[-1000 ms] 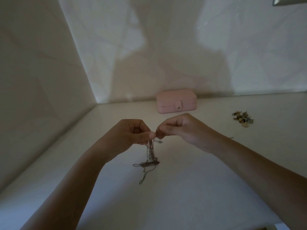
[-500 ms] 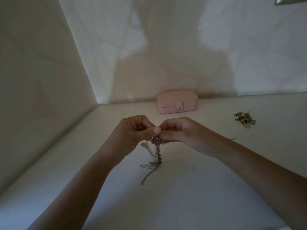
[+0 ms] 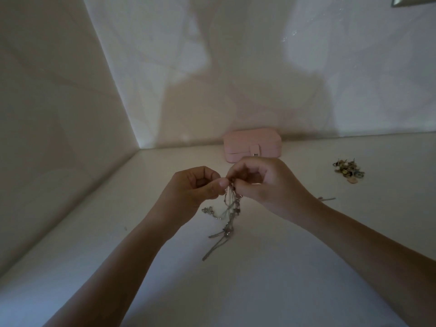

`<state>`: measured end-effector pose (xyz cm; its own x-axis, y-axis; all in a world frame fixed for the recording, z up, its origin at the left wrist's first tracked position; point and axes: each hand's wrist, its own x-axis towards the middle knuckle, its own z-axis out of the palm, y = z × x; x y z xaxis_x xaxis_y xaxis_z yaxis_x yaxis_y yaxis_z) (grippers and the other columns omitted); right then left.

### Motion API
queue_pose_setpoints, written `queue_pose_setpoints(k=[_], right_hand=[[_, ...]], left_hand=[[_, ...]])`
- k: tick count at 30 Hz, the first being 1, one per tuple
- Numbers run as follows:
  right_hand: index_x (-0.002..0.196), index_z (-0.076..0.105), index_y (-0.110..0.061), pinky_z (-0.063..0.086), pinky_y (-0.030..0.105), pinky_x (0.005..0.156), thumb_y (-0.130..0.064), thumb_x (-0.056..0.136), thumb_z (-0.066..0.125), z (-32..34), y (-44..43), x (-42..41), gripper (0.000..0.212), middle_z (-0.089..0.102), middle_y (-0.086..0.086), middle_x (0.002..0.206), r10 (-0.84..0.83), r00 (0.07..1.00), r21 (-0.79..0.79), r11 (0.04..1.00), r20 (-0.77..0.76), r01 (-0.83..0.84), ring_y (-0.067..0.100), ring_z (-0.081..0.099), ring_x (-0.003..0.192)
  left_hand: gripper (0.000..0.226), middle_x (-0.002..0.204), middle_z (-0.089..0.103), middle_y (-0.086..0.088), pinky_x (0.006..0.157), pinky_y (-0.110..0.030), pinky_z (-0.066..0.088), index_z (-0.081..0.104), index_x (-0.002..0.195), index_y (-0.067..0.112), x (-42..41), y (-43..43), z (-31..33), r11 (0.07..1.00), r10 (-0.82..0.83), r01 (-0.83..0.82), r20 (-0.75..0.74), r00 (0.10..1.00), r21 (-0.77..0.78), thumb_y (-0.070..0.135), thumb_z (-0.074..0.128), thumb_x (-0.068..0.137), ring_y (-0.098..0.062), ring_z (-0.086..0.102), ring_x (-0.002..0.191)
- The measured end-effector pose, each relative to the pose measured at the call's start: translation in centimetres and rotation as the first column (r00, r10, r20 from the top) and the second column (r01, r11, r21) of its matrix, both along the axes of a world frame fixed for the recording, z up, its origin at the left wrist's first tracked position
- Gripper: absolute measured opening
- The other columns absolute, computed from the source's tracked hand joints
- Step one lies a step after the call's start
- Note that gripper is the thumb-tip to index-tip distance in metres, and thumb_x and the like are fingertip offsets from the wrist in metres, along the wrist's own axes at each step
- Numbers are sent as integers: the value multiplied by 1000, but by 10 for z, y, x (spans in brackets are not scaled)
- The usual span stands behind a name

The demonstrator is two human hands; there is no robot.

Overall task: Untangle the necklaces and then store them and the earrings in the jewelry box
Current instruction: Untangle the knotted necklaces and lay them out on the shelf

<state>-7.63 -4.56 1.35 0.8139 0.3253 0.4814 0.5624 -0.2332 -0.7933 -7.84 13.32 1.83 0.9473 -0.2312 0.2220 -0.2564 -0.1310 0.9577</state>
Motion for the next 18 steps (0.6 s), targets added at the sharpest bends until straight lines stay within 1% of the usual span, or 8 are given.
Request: queue_pose_setpoints(k=[3,7,9,11,13,16,17,18], right_hand=[[83,64,-16,52,28,66,-2,85,65,-1,0,-2,14,68,4,68,-20,999,-22,1000,51,21,16,65,63],[85,64,-8,52,22,66,2,89,61,1,-1,1,11,67,7,66,34,996,76,997,-79,-28,14,64,62],[85,63,-7,51,22,66,7,89,57,3,-1,3,16,64,10,71,122,973,171,981,-198,-89,15,62,63],[85,61,-8,50,22,58,8,90,54,3,-1,4,18,56,8,68,185,946,232,965,-267,-123,12,53,56],[85,61,-10,43,19,48,4,89,58,1,0,3,15,49,1,62,141,963,170,980,-230,-103,8,44,50],[81,64,-12,33,19,47,-9,85,69,2,1,1,7,45,-6,51,-37,999,45,998,-40,39,6,37,46],[78,64,-11,33,23,48,-13,86,69,3,1,2,9,45,-5,49,-88,996,76,993,-19,89,10,37,46],[75,64,-10,34,26,49,-17,88,66,5,-1,3,15,45,-3,48,-119,991,148,981,-53,126,13,37,46]], left_hand=[[26,73,71,-2,79,-21,52,63,81,4,0,-2,-2,999,-28,28,7,1000,-35,29,64,73,-11,64,74],[29,83,71,-17,85,-29,56,57,88,-2,-1,-3,-3,992,-75,74,-6,997,-105,26,57,81,-27,70,85],[24,76,69,-14,81,-29,56,55,85,-1,-2,-4,-2,978,-125,116,-42,991,-175,23,56,82,-26,70,79],[19,66,61,-5,75,-27,56,54,82,2,-2,-4,0,965,-170,149,-83,982,-214,21,55,81,-17,65,68],[18,61,54,-2,68,-24,55,53,83,3,-4,-6,1,962,-209,179,-129,969,-208,21,55,81,-13,58,61],[29,60,48,1,62,-23,51,56,89,4,-7,-5,0,967,-241,218,-190,952,-133,30,62,78,-12,50,57],[32,60,47,3,62,-23,50,58,88,6,-7,-4,0,972,-231,219,-194,953,-80,35,65,77,-12,48,56],[32,59,47,3,62,-23,49,60,85,8,-6,-2,1,977,-212,212,-190,959,-18,37,69,75,-12,46,56]])
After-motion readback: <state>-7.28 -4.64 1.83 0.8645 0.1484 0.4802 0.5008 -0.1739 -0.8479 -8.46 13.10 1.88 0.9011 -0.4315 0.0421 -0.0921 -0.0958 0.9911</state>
